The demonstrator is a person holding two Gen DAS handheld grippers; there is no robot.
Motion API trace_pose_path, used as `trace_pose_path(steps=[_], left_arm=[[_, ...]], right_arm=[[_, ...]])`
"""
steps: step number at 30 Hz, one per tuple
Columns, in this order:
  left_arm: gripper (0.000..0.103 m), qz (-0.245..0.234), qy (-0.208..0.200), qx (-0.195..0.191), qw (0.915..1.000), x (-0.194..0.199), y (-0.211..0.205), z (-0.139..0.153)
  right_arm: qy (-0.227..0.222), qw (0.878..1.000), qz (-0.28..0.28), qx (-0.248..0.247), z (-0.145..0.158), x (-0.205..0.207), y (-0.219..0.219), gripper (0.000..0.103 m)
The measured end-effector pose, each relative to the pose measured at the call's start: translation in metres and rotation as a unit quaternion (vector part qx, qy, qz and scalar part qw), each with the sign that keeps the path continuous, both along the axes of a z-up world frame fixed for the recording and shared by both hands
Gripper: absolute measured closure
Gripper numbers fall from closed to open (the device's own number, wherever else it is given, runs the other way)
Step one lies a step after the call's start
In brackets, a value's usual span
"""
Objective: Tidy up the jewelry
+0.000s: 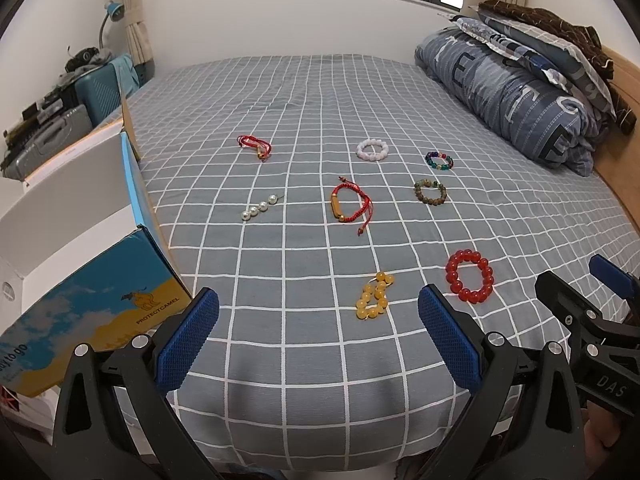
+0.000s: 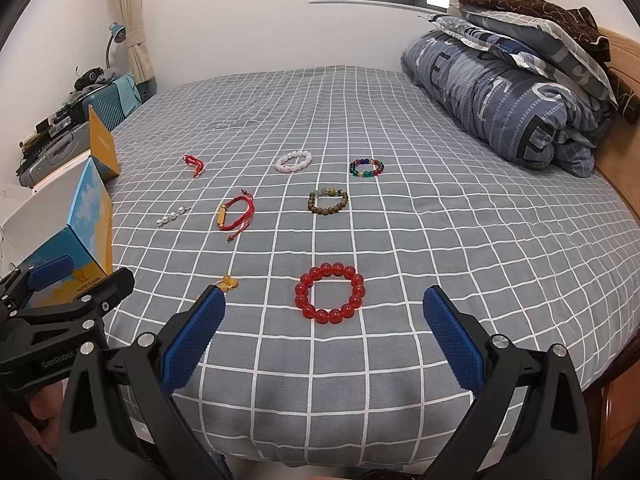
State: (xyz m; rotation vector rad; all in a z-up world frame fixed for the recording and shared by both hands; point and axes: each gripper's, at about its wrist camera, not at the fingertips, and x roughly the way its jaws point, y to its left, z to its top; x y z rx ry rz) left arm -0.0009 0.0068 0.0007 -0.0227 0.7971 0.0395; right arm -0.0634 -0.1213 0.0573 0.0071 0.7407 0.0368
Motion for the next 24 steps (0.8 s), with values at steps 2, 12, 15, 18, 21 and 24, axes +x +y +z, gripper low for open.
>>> trace_pose_path(steps=[2, 12, 15, 18, 21, 24], left_arm=[[0.006, 0.000, 0.000, 0.000, 1.0000, 0.0000, 0.0001, -0.0003], [0.006, -0.001, 0.001, 0.003, 1.0000, 0.0008, 0.0001, -0.0007], [0.006, 0.000, 0.001, 0.003, 1.0000, 0.0008, 0.0000, -0.0008], [0.006, -0.001, 0.002, 0.003, 1.0000, 0.0007, -0.0002, -0.0009], [0.006, -0.002, 0.001, 0.005, 1.0000, 0.0007, -0.0011, -0.0005], [0.006, -0.001, 0.001, 0.004, 1.0000, 0.0005, -0.0011, -0.0003]], right_arm=[[-0.001, 1.000, 0.000, 0.000, 0.0002, 0.0002, -0.0003, 0.008], [0.000, 1.000, 0.000, 0.000, 0.0000, 0.0001, -0.0002, 0.008], [0.000, 1.000, 0.000, 0.000, -0.0001, 0.0001, -0.0002, 0.008], [-0.001, 1.000, -0.001, -0.001, -0.0001, -0.0002, 0.0008, 0.008], [-0.001, 1.000, 0.000, 0.000, 0.0004, -0.0001, -0.0001, 0.008], [0.000, 1.000, 0.000, 0.000, 0.0003, 0.0000, -0.0001, 0.008]])
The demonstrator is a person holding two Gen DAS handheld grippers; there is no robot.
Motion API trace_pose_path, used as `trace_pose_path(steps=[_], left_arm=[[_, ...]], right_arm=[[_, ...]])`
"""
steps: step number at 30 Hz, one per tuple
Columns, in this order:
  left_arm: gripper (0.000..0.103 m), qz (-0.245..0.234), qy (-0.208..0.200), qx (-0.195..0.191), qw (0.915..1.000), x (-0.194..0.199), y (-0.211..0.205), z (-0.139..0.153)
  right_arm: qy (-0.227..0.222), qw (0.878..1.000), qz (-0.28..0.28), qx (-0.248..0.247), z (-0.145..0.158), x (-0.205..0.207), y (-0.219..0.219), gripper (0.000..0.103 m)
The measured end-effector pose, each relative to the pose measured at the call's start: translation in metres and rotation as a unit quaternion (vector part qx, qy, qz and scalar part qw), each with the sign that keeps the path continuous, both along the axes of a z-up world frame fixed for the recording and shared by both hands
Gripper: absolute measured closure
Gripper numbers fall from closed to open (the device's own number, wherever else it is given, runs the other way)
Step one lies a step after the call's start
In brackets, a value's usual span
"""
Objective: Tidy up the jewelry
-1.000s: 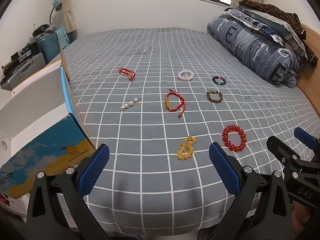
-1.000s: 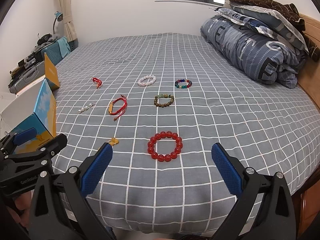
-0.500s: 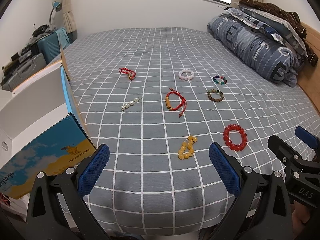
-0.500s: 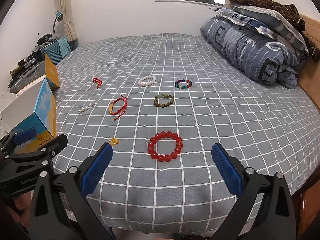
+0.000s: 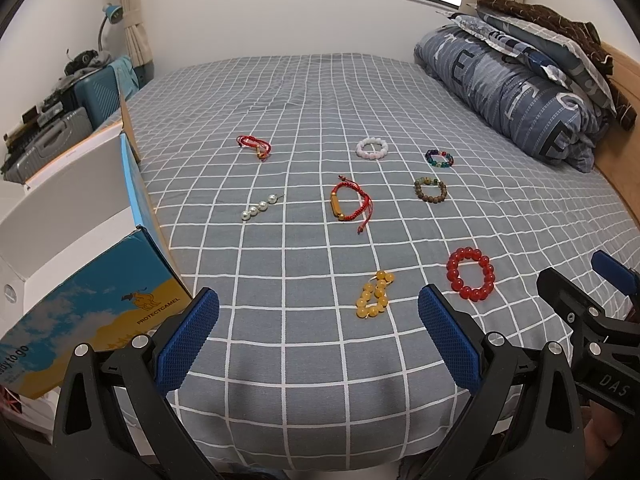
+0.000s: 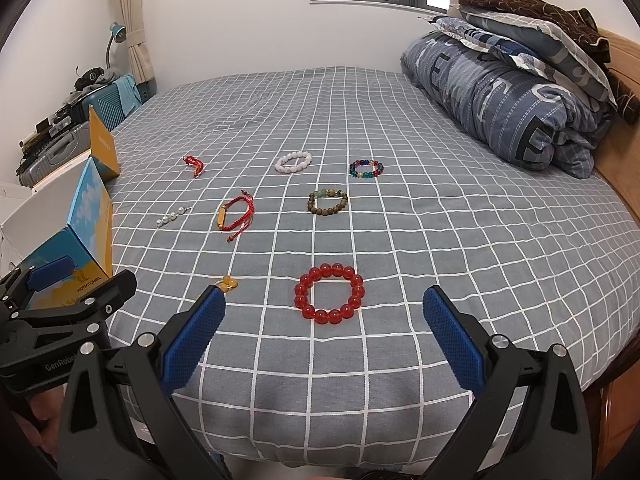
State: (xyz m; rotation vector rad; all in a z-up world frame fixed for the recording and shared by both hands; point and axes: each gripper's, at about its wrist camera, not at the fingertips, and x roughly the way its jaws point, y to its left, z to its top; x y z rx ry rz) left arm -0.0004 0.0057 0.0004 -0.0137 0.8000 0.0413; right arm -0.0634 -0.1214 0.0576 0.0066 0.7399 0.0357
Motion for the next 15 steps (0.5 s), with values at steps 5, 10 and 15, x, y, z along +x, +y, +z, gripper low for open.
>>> trace_pose_path(steps=[5, 10, 15], left_arm=[[0.006, 0.001, 0.000, 0.000, 1.0000, 0.0005, 0.0002, 0.0000], [0.006, 0.002, 0.001, 0.001, 1.0000, 0.0019, 0.0012, -0.0007], [0.006, 0.003, 0.001, 0.003, 1.0000, 0.0017, 0.0014, 0.0023]], right_arm=[[0.000, 1.000, 0.000, 0.000, 0.0000, -0.0001, 0.0002, 0.008], [-0.001, 1.000, 0.000, 0.001, 0.0011, -0.0002, -0.0004, 0.008], [-0.005, 1.000, 0.000, 0.001, 0.0070, -0.0011, -0.0027, 0.008]])
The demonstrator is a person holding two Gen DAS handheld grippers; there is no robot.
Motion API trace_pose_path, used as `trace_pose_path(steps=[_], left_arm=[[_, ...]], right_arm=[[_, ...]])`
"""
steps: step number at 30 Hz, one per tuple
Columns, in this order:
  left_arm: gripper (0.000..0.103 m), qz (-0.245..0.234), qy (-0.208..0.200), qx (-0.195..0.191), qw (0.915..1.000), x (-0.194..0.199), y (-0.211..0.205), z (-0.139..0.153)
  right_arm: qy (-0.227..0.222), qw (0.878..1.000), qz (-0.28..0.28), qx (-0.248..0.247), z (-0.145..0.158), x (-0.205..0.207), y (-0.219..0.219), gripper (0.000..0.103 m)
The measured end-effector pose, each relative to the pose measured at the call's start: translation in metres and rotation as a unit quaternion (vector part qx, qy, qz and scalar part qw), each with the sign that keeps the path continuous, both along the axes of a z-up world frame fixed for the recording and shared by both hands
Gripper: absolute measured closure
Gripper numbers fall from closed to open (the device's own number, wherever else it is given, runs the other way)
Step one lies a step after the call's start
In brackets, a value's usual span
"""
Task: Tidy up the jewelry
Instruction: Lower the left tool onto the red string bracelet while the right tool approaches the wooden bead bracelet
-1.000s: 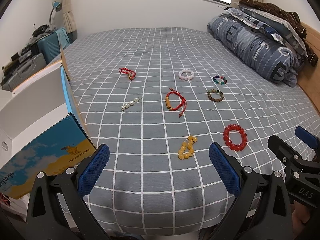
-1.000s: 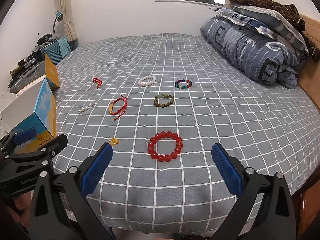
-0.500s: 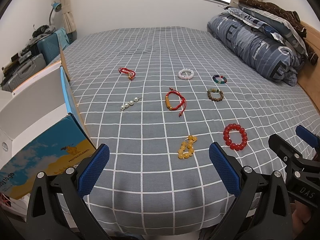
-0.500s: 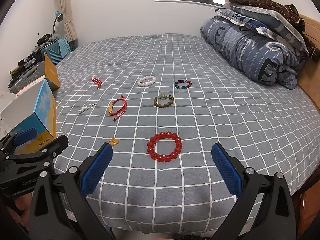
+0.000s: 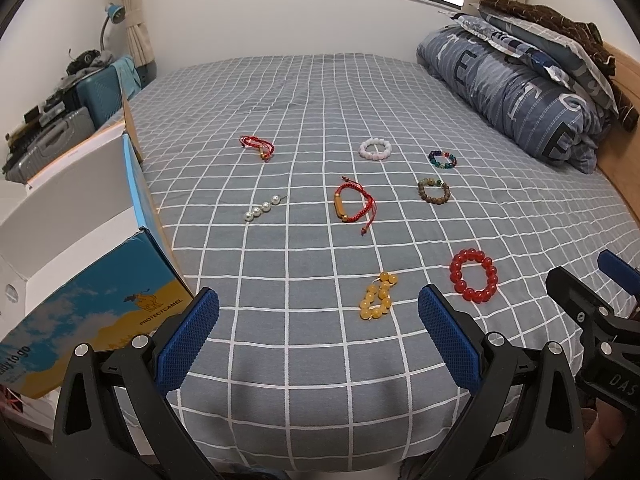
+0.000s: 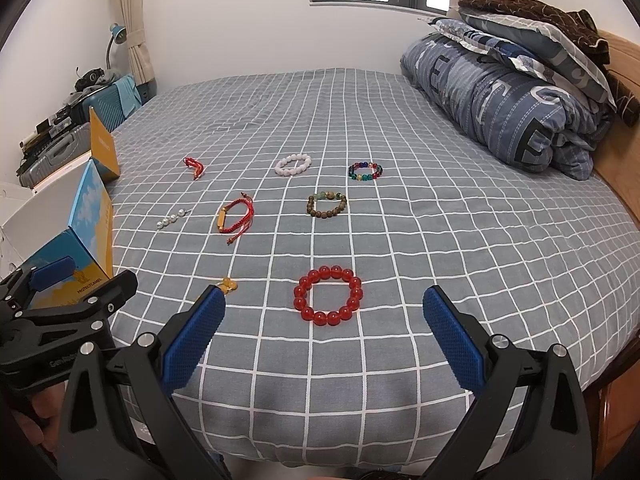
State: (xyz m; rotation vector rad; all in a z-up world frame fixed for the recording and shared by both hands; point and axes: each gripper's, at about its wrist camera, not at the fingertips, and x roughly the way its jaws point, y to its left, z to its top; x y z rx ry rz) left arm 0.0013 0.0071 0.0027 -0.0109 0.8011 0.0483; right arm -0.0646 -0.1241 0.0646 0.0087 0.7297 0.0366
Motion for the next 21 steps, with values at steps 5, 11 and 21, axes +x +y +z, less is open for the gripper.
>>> trace_pose_path(steps=[5, 11, 21], left_arm=[[0.006, 0.000, -0.004, -0.007, 1.0000, 0.004, 0.000, 0.016], [0.006, 0.005, -0.016, -0.008, 0.9998, 0.018, 0.000, 0.041], [0.006, 0.020, -0.009, -0.010, 0.9997, 0.081, 0.017, 0.068]], right_arm=[[-0.009, 1.000, -0.004, 0.005, 0.019, 0.000, -0.006, 0.008], [-0.015, 1.000, -0.018, 0.010, 0.039, 0.015, -0.017, 0.008], [-0.017, 1.000, -0.019, -0.007, 0.054, 0.060, -0.014, 0.008]])
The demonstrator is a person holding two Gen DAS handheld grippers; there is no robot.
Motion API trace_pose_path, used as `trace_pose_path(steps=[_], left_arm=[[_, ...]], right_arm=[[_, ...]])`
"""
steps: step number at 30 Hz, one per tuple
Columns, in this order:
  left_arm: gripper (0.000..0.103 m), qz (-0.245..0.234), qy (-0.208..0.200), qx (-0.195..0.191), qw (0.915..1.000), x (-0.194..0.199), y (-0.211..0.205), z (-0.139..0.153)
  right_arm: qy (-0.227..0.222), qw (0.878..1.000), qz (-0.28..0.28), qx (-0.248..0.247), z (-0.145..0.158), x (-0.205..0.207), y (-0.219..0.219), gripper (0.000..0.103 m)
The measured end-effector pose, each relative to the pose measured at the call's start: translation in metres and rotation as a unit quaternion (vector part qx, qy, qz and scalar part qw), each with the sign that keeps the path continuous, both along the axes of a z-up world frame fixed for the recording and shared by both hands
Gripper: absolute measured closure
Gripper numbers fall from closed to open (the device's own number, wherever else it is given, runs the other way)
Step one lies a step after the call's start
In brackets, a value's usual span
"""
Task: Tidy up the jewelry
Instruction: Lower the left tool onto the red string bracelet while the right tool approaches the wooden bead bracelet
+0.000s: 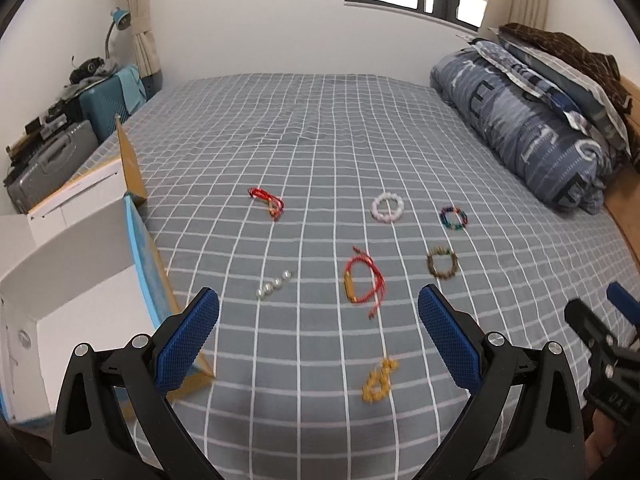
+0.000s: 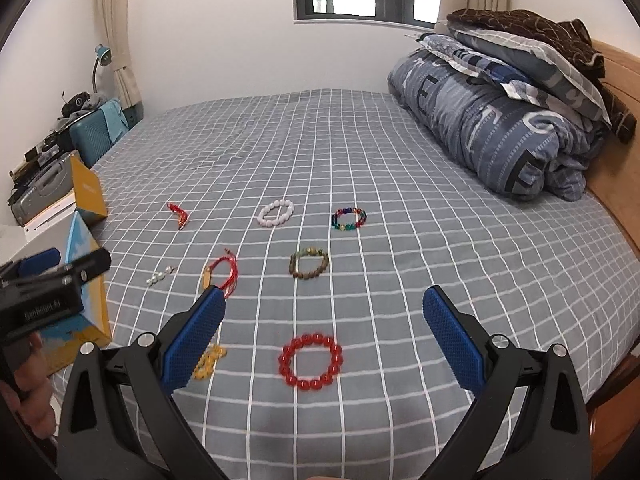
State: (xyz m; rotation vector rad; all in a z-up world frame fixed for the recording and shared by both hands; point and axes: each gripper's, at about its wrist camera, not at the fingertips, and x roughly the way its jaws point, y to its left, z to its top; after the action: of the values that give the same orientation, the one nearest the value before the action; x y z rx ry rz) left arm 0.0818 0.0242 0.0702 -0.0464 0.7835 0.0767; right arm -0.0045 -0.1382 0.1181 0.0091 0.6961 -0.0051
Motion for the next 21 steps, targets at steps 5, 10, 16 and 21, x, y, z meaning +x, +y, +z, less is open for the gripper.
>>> trace_pose_path(steps=[5, 10, 16, 21], left_arm=[[0.006, 0.011, 0.014, 0.002, 0.9998, 0.048, 0.009, 0.004], [0.006, 0.033, 0.049, -0.010, 0.9982, 0.120, 0.025, -0.004], [0.006, 0.049, 0.108, -0.026, 0.9926, 0.205, 0.050, -0.035], [0.006, 0.082, 0.156, -0.024, 0.9841, 0.260, 0.074, -0.081]], right_arm=[[0.009, 1.000, 0.009, -0.003, -0.001, 0.035, 0.008, 0.008], [0.027, 0.999, 0.016, -0.010, -0.009, 0.079, 0.018, 0.008], [0.057, 0.998, 0.028, -0.018, -0.032, 0.129, 0.025, 0.008], [0.106, 0.993, 0.035, -0.023, -0.072, 0.163, 0.021, 0.008]])
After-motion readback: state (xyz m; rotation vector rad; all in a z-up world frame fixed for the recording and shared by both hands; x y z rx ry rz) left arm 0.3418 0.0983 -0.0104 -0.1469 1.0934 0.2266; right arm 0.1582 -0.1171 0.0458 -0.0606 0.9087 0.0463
